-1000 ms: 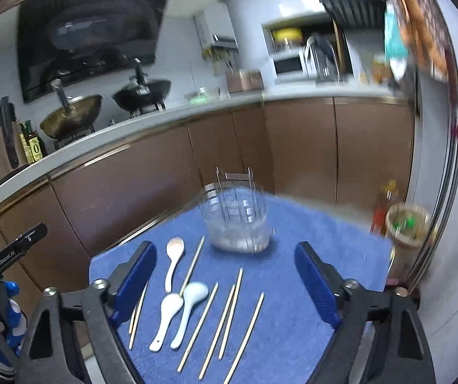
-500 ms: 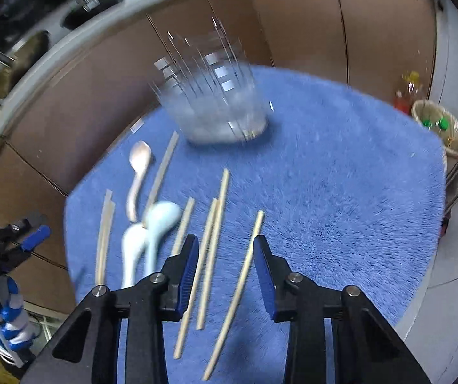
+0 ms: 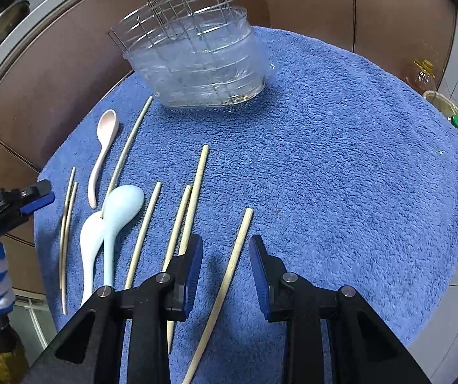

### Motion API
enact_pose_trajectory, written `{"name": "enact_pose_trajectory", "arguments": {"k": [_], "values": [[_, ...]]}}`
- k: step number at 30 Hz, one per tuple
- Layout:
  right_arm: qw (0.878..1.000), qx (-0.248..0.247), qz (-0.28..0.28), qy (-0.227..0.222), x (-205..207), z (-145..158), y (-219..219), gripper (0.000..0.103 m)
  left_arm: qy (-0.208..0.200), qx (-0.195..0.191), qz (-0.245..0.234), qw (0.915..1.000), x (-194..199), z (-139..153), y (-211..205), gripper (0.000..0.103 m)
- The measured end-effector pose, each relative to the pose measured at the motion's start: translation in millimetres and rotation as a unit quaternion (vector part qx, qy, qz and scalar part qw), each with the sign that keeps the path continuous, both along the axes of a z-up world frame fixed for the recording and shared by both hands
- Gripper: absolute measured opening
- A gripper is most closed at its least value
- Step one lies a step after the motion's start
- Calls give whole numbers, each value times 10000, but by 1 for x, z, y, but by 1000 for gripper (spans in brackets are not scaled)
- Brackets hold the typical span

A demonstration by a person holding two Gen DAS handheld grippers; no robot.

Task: Organize utensils
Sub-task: 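Lower the right tool toward a chopstick while the left tool lowers toward another chopstick, then close the right tool on a wooden chopstick while the left tool closes on another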

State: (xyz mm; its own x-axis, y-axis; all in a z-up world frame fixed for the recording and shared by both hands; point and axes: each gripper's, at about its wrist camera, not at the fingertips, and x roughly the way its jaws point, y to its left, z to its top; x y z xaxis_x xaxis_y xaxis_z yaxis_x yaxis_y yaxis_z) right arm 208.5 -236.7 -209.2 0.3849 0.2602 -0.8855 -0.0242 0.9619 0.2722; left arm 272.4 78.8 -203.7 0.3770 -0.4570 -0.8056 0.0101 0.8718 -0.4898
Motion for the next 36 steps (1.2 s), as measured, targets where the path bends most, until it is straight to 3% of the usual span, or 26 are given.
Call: {"name": "enact_pose_trajectory", "arguments": {"k": [11,15,22,25,31,36], "values": [[9996,-154,174,140,16,-10,7,22,352,586,66,9976,18,-20,-4,21],[9993,-190,185,263,24,-16,7,12,506,613,28,9968,24,-29,-4,17],[9985,-197,154,494,44,-24,5,11,704,627,34,9955,31,-30,-8,15],[9976,-347,214,563,46,-22,10,11,757,711,68,9946,33,-30,-7,10],[9942,-767,324,676,55,-24,30,10,701,878,146,9936,33,-30,-11,5],[9962,-612,175,588,50,-20,31,6,418,605,172,9971,20,-20,-12,5]]}}
